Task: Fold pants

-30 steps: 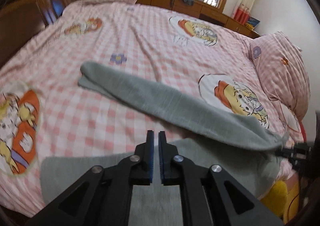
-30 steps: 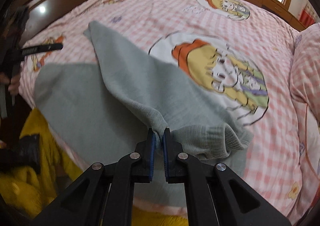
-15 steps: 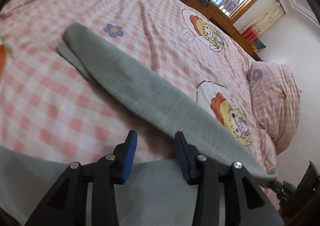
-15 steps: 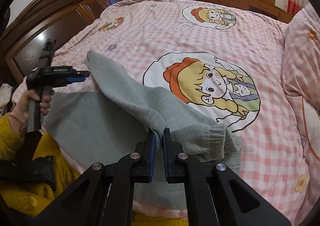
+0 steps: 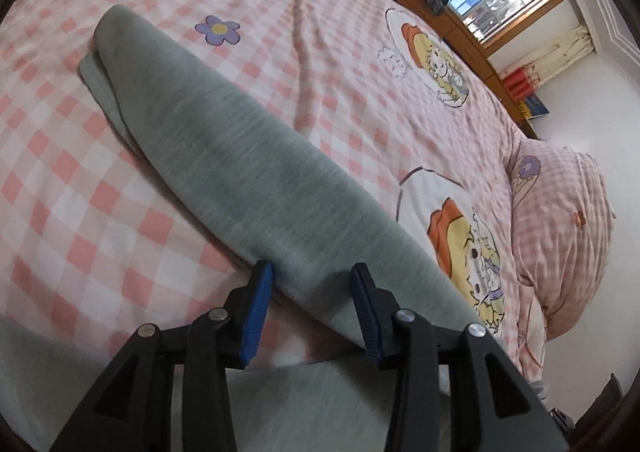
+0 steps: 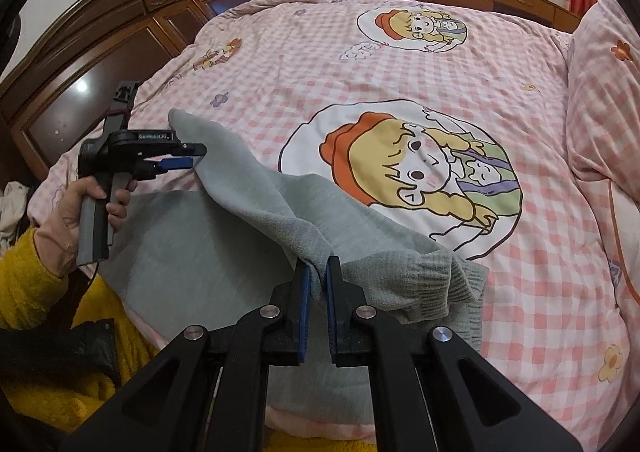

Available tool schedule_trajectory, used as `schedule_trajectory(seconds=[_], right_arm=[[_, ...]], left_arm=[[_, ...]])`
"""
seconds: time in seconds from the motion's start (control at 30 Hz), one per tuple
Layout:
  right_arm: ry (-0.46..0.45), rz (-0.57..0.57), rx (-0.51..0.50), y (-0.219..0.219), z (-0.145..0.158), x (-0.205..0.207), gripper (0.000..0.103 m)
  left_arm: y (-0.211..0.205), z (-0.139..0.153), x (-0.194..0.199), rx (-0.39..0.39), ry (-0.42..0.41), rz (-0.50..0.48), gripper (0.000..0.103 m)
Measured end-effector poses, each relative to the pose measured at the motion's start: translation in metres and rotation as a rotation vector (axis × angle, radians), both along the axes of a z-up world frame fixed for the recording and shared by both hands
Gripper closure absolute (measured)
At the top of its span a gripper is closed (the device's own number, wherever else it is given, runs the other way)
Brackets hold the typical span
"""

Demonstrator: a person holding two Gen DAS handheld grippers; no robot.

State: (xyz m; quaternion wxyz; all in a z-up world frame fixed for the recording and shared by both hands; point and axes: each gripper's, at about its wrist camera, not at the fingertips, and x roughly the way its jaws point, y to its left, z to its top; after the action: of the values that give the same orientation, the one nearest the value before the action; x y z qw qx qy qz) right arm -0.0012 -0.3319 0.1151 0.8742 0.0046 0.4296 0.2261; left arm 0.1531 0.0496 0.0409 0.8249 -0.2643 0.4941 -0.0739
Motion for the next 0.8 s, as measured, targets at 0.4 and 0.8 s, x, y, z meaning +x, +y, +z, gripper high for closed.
schedule_trajectory(seconds=[0.4, 0.8], right_arm=[[-0.022, -0.011, 0.045, -0.005, 0.016, 0.012, 0.095], [0.019, 0.018, 0.048, -0.005, 0.003, -0.002, 0.095]], left_arm=[[-0.007, 0.000, -0.009, -0.077, 0.017, 0.002, 0.060], [-0.009, -0.007, 0.017, -0.064, 0.031, 0.045, 0.097]])
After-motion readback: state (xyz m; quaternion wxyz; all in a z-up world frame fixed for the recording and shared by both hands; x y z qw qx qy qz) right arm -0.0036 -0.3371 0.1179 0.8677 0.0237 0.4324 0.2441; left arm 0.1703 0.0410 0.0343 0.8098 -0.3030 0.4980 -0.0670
